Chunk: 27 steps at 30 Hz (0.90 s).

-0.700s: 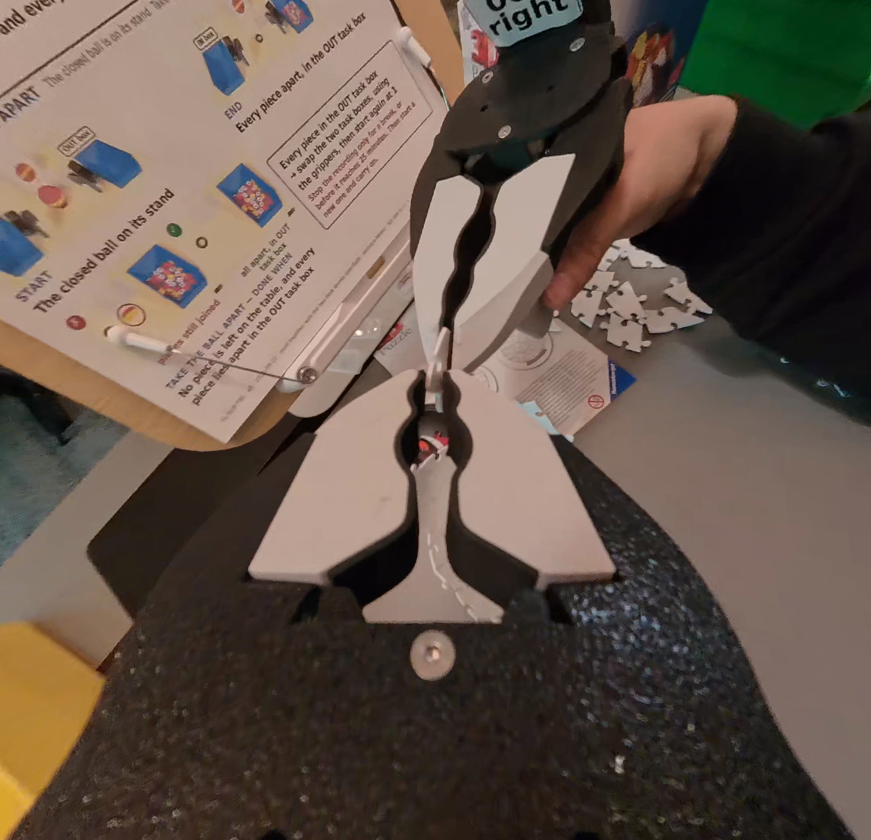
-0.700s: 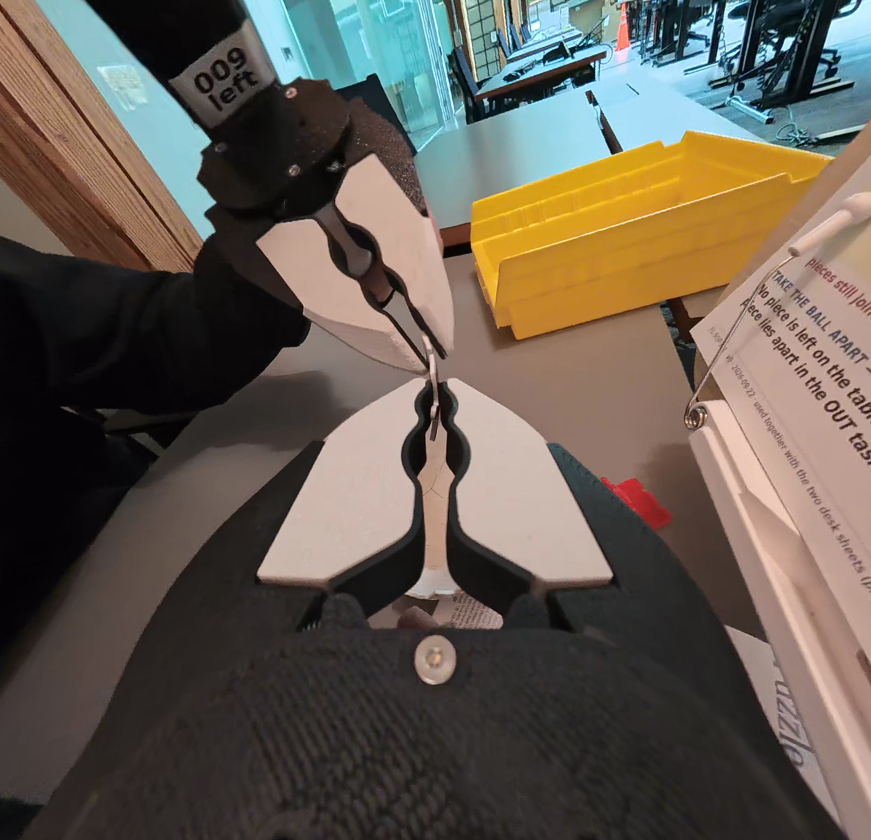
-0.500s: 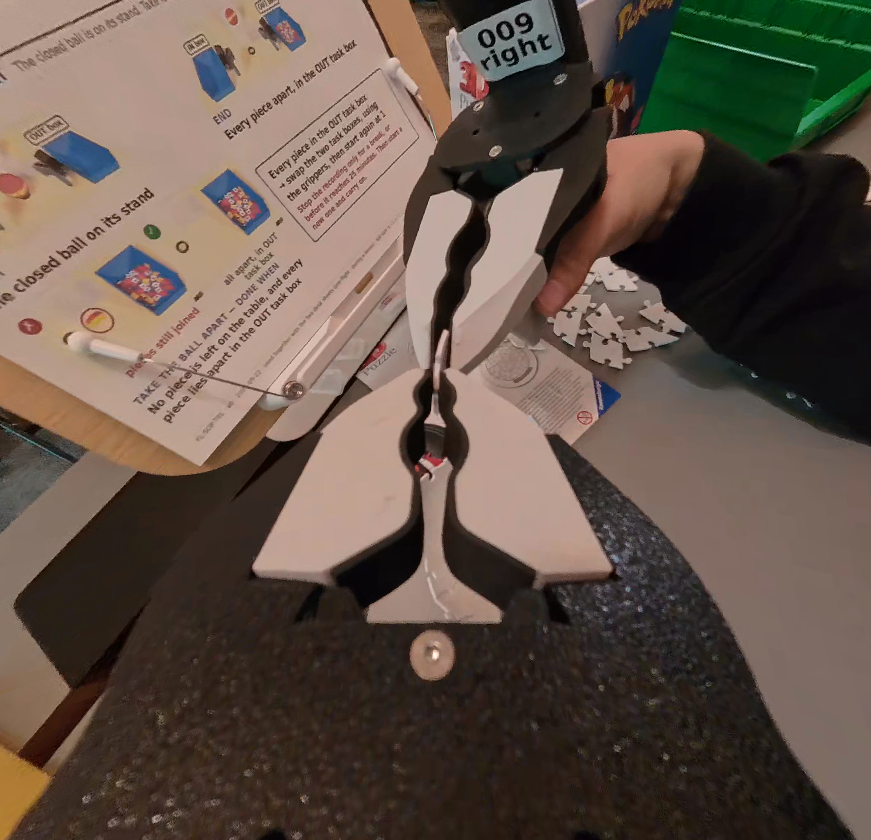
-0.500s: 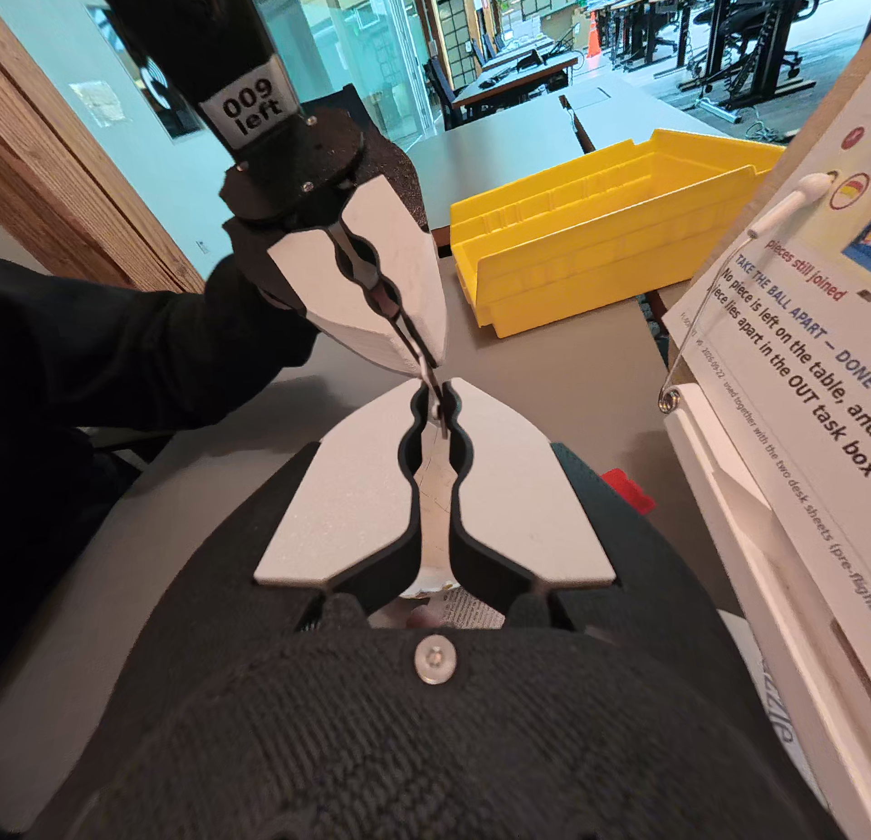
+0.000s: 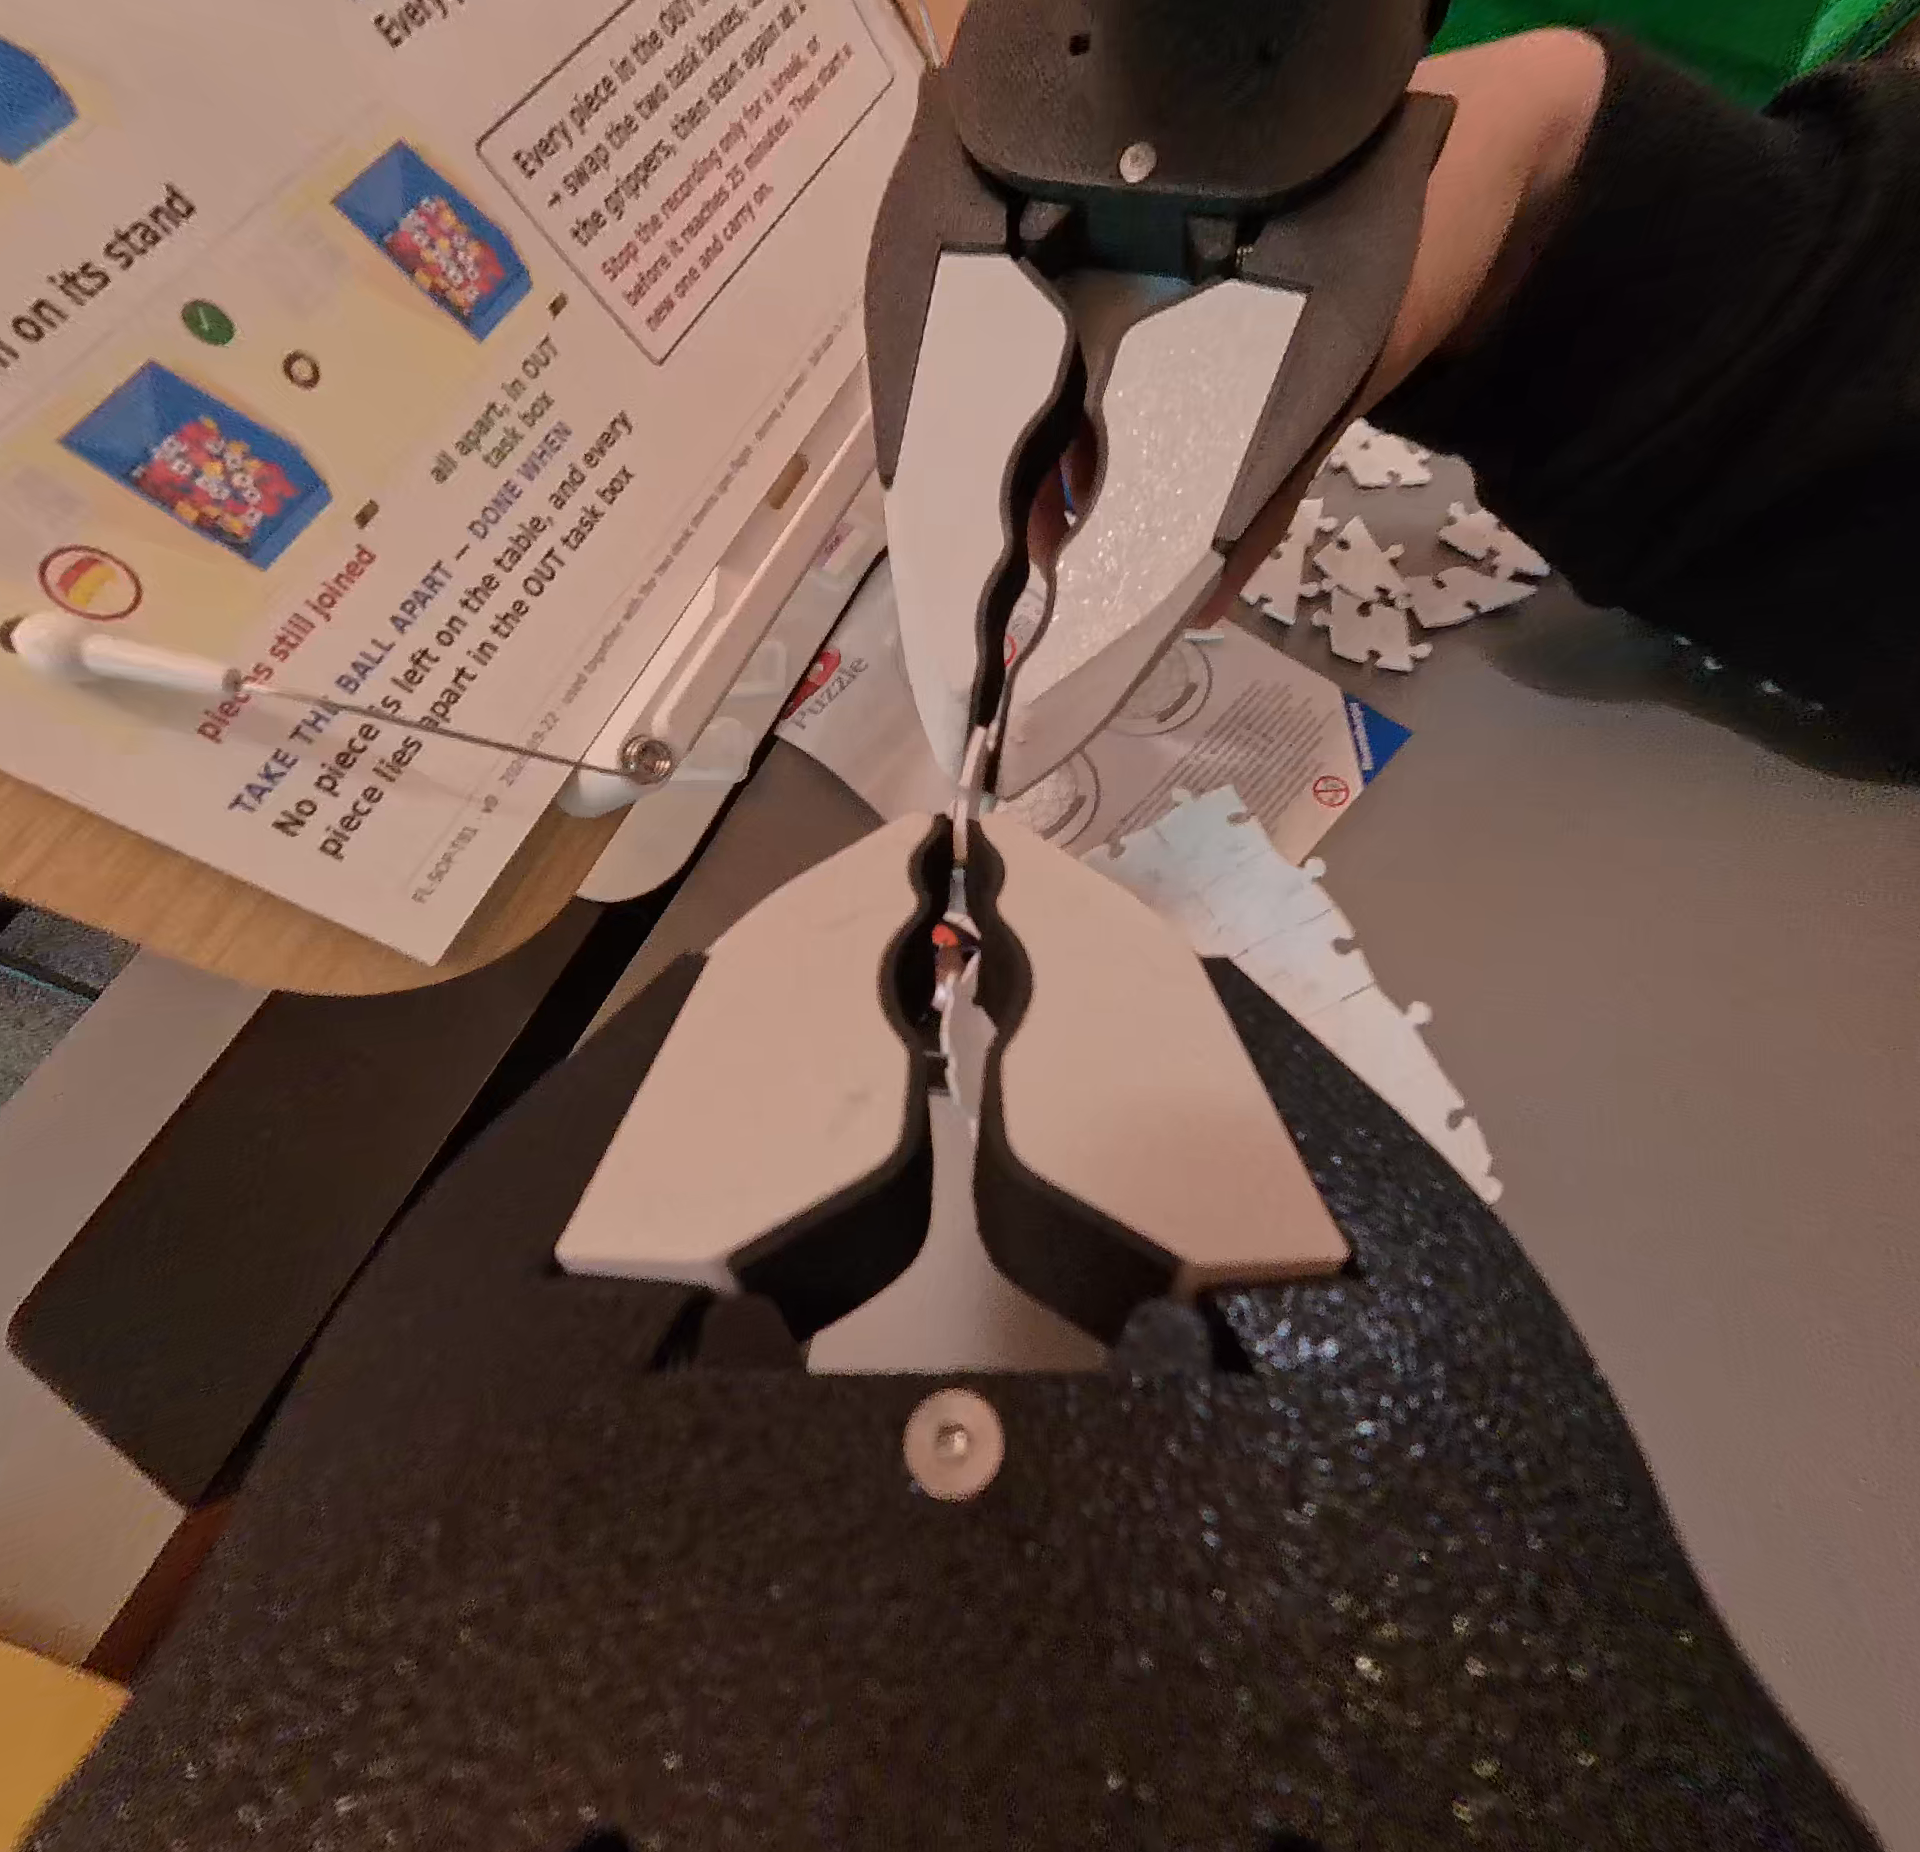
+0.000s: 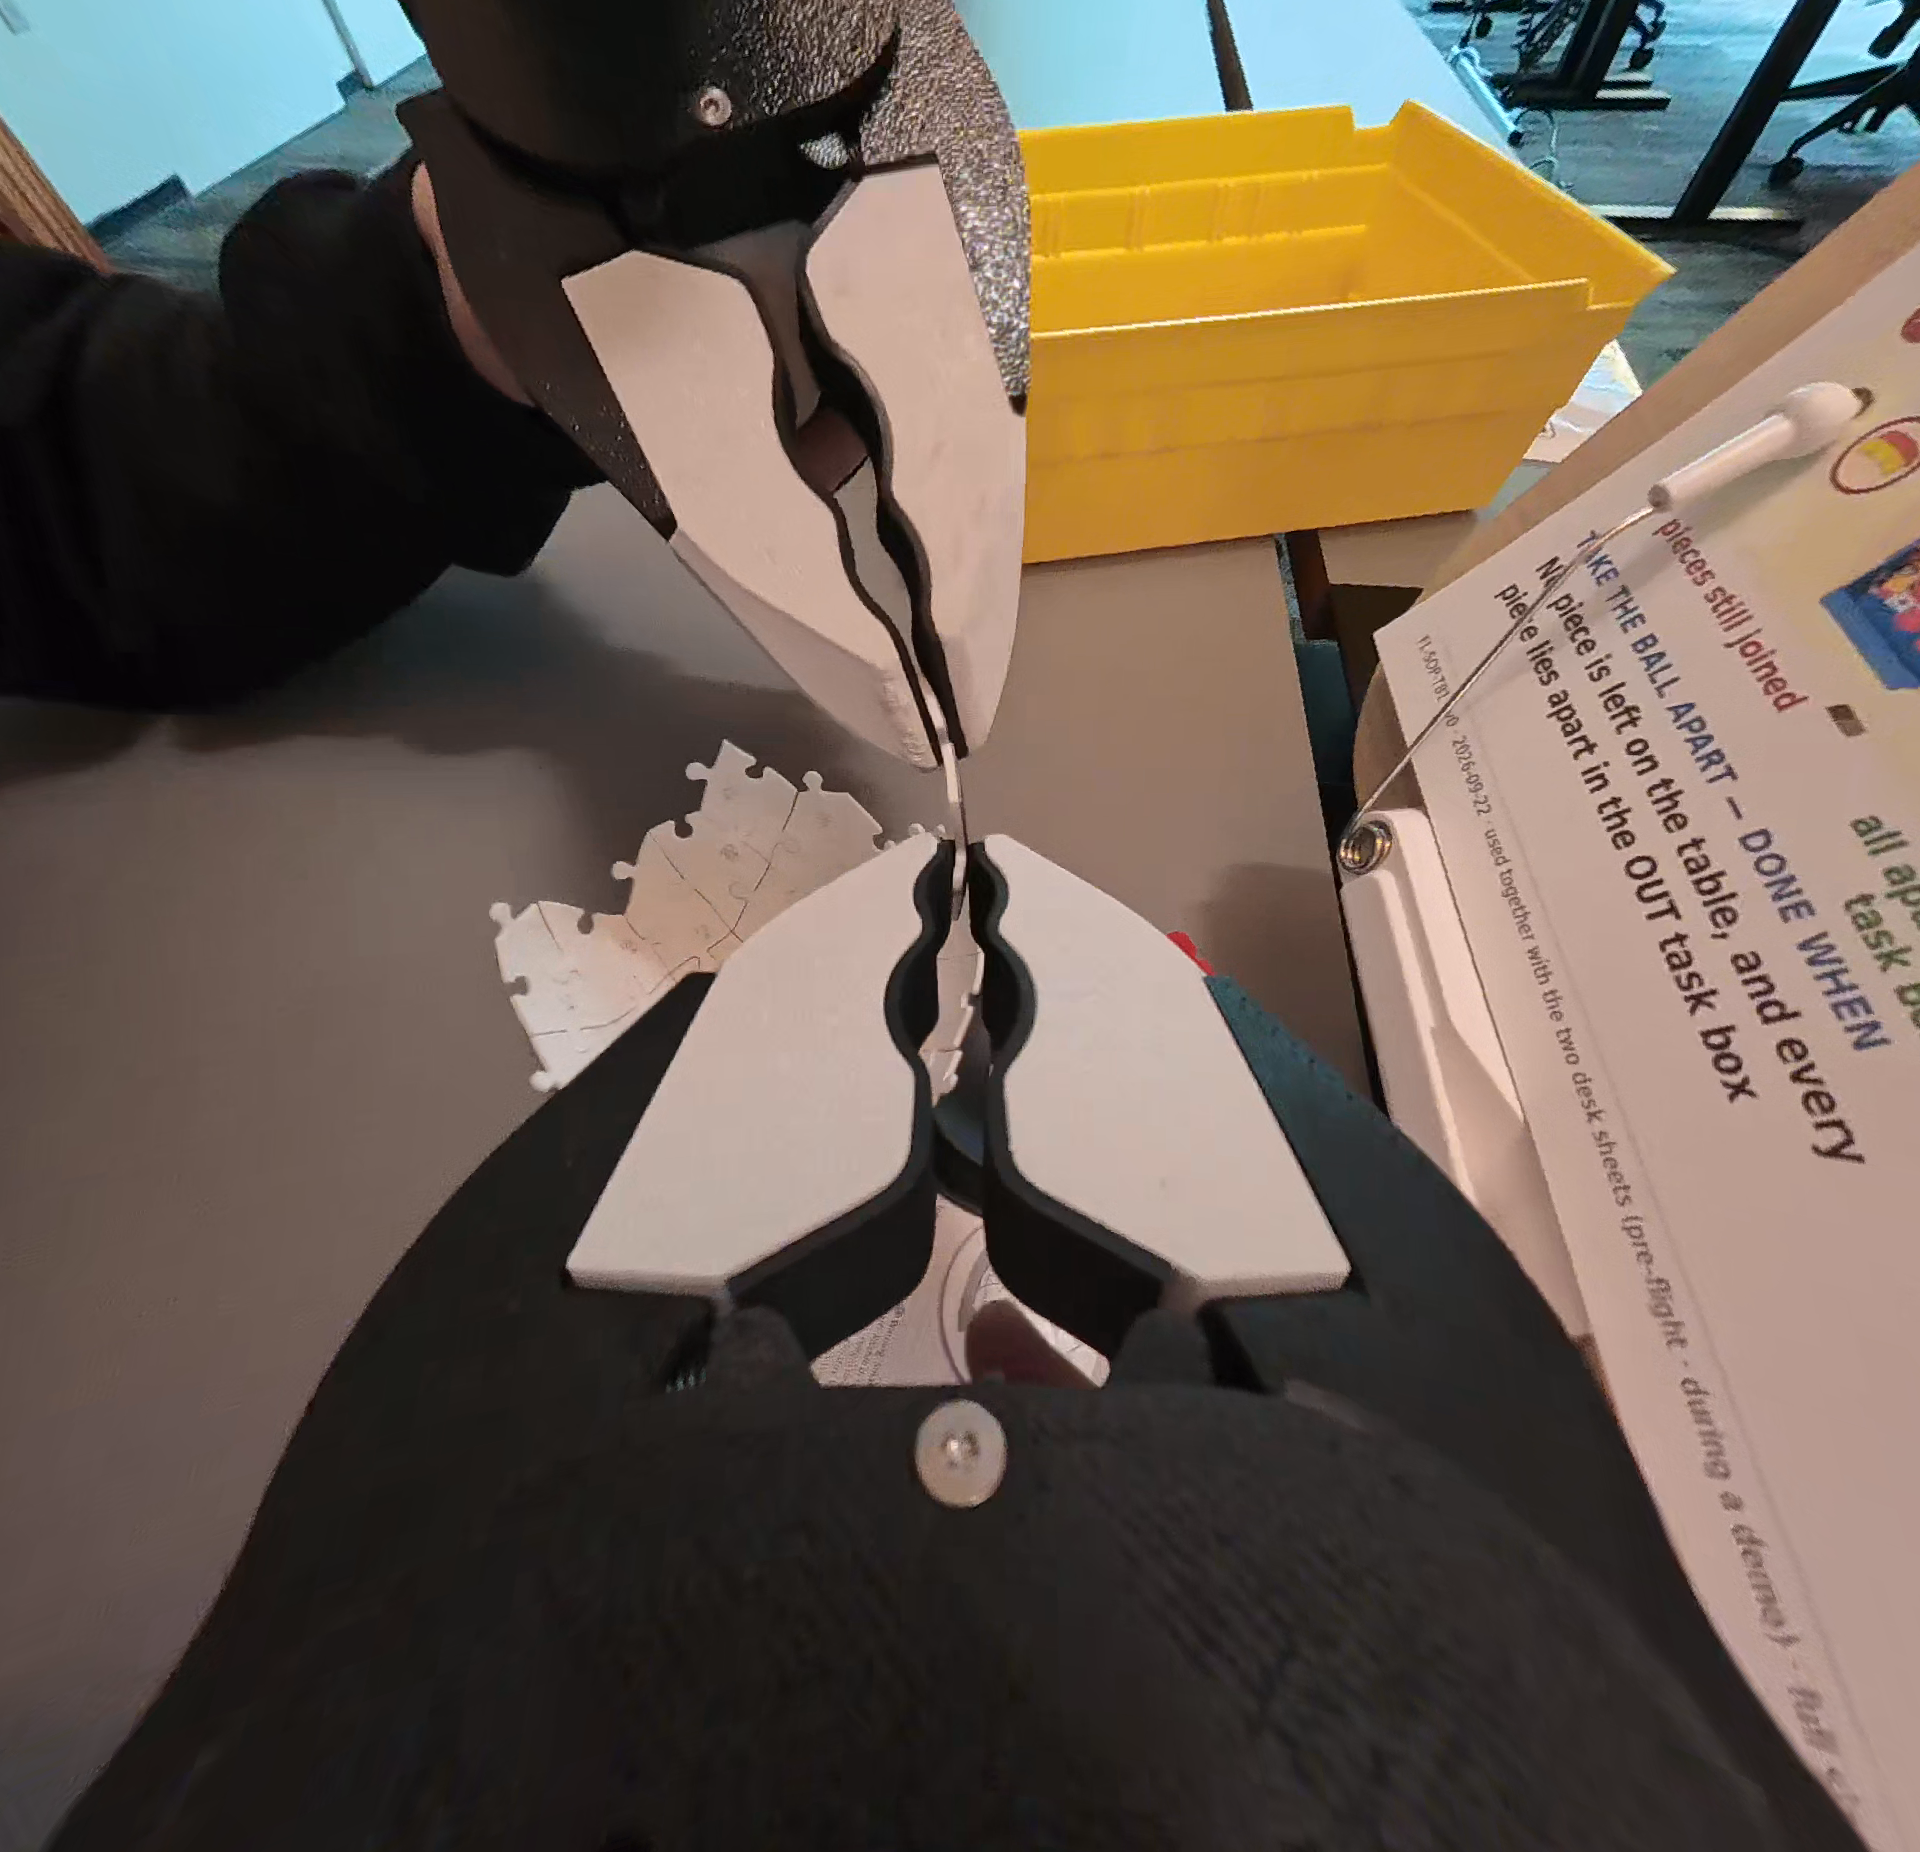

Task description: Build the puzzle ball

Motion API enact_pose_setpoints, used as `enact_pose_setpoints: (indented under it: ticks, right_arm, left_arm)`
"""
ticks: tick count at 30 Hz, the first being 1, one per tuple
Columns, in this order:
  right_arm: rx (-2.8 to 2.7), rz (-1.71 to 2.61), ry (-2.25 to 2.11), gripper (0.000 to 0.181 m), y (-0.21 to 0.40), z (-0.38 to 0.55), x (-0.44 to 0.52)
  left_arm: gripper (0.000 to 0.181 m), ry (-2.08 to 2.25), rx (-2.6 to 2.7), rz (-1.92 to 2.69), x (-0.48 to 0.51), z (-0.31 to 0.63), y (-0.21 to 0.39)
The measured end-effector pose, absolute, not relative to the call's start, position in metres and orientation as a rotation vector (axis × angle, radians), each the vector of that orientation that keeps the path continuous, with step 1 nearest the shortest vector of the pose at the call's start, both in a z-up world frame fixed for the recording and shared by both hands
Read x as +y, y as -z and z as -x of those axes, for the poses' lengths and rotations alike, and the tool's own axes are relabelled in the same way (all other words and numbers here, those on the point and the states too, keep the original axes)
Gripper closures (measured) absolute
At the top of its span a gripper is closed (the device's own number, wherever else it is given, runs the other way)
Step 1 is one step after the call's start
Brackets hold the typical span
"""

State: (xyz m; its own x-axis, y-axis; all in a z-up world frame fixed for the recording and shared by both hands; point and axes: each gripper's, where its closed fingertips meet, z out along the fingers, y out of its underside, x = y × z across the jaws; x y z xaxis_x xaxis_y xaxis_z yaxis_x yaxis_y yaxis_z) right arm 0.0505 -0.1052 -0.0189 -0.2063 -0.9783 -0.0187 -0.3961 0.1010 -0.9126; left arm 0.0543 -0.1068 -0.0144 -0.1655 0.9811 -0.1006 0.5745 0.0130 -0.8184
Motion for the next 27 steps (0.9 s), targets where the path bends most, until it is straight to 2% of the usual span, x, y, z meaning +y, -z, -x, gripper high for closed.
enact_pose_setpoints:
  ticks: [1,2,3,6,10,13,15,18,22,27]
  right_arm:
    - [1.696,1.367,1.079,0.177,0.019,-0.052,-0.107]
    - [1.692,1.360,1.088,0.164,0.017,-0.053,-0.110]
    - [1.681,1.357,1.091,0.164,0.014,-0.053,-0.111]
    - [1.656,1.373,1.058,0.178,0.013,-0.056,-0.112]
    - [1.673,1.401,1.050,0.180,0.020,-0.057,-0.116]
    - [1.682,1.426,1.069,0.172,0.026,-0.056,-0.117]
    - [1.688,1.445,1.047,0.179,0.029,-0.057,-0.115]
    - [1.702,1.452,1.063,0.179,0.031,-0.058,-0.118]
    - [1.656,1.350,1.082,0.179,0.025,-0.060,-0.121]
    - [1.620,1.262,1.058,0.179,0.024,-0.062,-0.122]
  left_arm:
    - [0.180,-1.027,-1.800,1.599,-0.109,-0.057,0.017]
    - [0.180,-1.017,-1.820,1.610,-0.112,-0.059,0.020]
    - [0.180,-1.009,-1.835,1.618,-0.114,-0.062,0.023]
    - [0.180,-0.986,-1.849,1.614,-0.115,-0.064,0.027]
    - [0.180,-0.975,-1.882,1.634,-0.116,-0.064,0.034]
    - [0.180,-0.970,-1.876,1.621,-0.115,-0.060,0.035]
    - [0.180,-0.973,-1.885,1.627,-0.116,-0.059,0.037]
    - [0.179,-1.018,-1.904,1.631,-0.120,-0.060,0.037]
    - [0.165,-0.988,-1.948,1.557,-0.125,-0.064,0.042]
    - [0.178,-0.940,-1.958,1.609,-0.123,-0.065,0.051]
